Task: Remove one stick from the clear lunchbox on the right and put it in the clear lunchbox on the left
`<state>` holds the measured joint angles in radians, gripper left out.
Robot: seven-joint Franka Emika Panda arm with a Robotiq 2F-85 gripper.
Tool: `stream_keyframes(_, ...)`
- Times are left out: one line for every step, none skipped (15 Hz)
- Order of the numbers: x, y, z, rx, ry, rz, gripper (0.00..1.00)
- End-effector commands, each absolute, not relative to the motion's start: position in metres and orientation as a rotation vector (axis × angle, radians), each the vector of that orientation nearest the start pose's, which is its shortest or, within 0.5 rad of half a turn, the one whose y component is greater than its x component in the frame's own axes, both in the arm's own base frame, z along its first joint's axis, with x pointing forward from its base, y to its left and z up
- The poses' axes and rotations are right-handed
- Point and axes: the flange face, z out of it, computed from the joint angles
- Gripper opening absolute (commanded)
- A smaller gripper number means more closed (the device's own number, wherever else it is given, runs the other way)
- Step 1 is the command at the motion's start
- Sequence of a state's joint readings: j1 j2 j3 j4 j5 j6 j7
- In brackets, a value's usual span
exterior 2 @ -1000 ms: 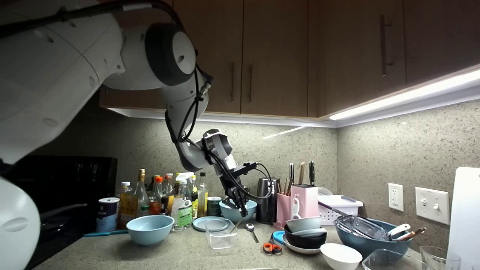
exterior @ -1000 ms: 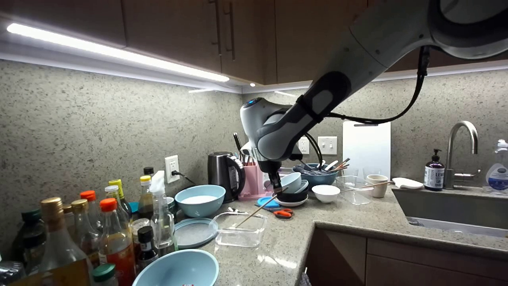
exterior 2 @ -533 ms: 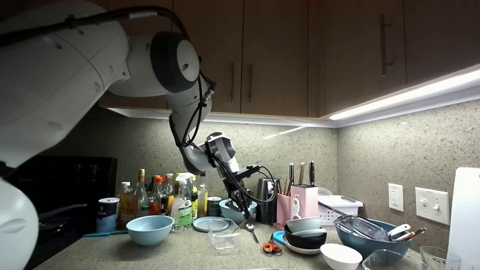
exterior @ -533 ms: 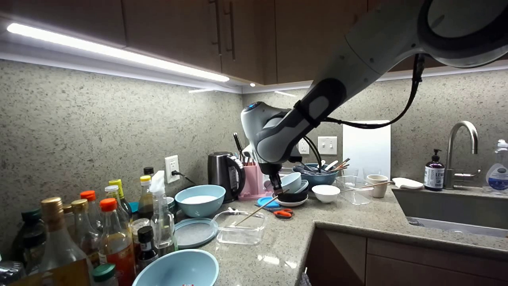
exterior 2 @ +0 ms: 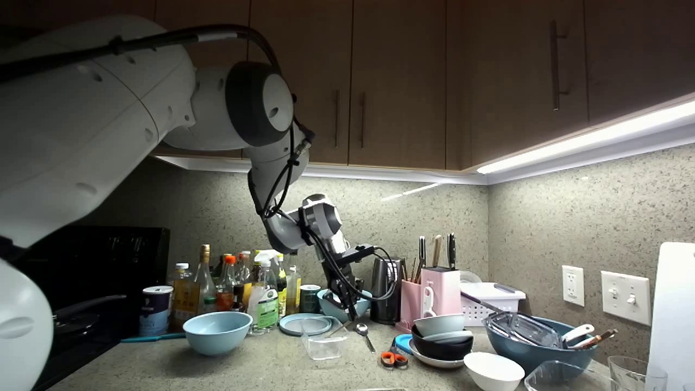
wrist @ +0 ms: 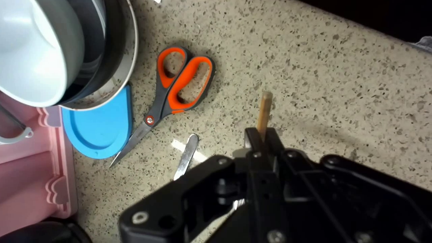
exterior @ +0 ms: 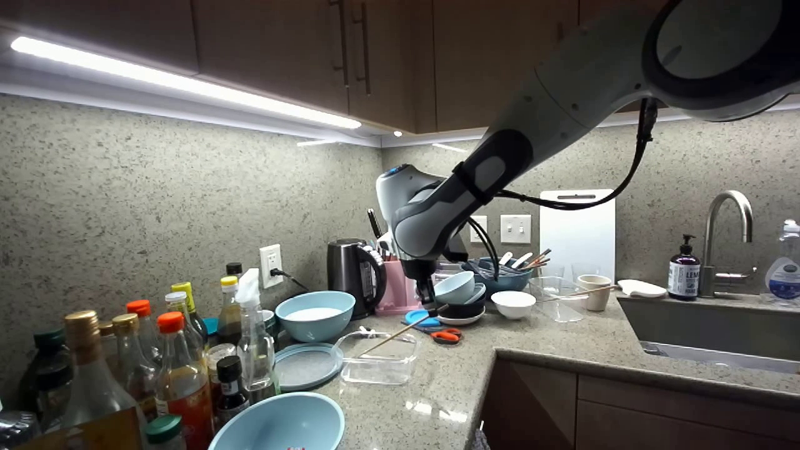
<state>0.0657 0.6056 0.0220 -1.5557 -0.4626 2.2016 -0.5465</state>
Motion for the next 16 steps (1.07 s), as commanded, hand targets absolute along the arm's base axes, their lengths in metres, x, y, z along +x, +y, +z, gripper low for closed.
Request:
stream_keyframes(0.71, 0.05, 0.291, -3.106, -1.53, 0.118, 0.04)
stream_keyframes(0.71, 0.05, 0.287, -3.1, -1.526, 0.135, 0.03)
stream_keyframes(0.711, 0.051, 0.283, -3.093, -1.522, 0.16, 0.03)
stream_keyframes(0.71, 0.052, 0.277, -3.084, -1.52, 0.191, 0.03)
stream_keyframes(0.71, 0.052, 0.272, -3.074, -1.515, 0.224, 0.03)
stream_keyframes(0.71, 0.051, 0.268, -3.07, -1.511, 0.258, 0.02)
stream_keyframes(0.71, 0.051, 0.264, -3.064, -1.51, 0.286, 0.03)
stream_keyframes(0.711, 0.051, 0.262, -3.064, -1.514, 0.303, 0.03)
stream_keyframes(0.711, 0.051, 0.26, -3.064, -1.52, 0.313, 0.27)
stream_keyframes(0.712, 0.052, 0.259, -3.068, -1.525, 0.32, 0.32)
stream_keyframes(0.712, 0.052, 0.258, -3.063, -1.537, 0.329, 0.37)
stream_keyframes(0.713, 0.052, 0.257, -3.063, -1.544, 0.332, 0.44)
stream_keyframes(0.713, 0.053, 0.257, -3.064, -1.55, 0.329, 0.51)
stream_keyframes(0.714, 0.053, 0.258, -3.066, -1.554, 0.324, 0.58)
stream_keyframes(0.715, 0.053, 0.261, -3.067, -1.561, 0.316, 0.63)
stream_keyframes(0.716, 0.054, 0.264, -3.074, -1.568, 0.302, 0.69)
